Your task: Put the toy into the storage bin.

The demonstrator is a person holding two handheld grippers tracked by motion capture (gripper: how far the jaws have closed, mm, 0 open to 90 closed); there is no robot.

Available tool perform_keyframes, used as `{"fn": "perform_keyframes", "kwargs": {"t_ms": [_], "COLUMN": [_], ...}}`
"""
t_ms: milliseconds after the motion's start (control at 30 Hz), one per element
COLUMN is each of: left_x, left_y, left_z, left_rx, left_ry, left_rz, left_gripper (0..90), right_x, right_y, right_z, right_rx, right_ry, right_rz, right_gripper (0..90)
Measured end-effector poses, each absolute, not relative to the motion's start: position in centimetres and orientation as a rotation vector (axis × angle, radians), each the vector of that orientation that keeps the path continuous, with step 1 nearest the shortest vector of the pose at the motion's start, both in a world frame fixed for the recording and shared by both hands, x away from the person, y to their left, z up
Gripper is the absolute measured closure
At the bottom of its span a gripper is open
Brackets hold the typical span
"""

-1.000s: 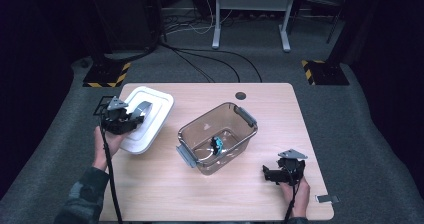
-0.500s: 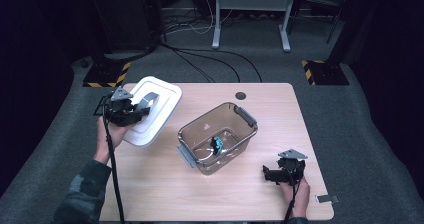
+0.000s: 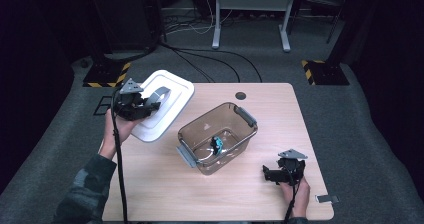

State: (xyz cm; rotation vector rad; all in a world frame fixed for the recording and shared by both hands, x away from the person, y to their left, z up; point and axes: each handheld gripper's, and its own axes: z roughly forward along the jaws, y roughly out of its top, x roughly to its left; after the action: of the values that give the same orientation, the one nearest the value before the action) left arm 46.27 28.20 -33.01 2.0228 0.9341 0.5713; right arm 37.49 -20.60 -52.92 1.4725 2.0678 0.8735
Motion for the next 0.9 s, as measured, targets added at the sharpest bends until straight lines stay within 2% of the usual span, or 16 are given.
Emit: {"fn": "perform_keyframes", "kwargs": {"t_ms": [900], "left_x": [46.0], "left_y": [20.6], "left_z": [-32.1], "left_rx": [2.092], "left_ry": [0.788], "left_rz": [0.477], "left_gripper": [67.2], "right_x": [37.5], "right_y": [-20.6], "right_z": [-52.9], "right_rx": [1.483], "right_ry": [2.057], "right_rz": [0.877], "right_gripper": [0.0]}}
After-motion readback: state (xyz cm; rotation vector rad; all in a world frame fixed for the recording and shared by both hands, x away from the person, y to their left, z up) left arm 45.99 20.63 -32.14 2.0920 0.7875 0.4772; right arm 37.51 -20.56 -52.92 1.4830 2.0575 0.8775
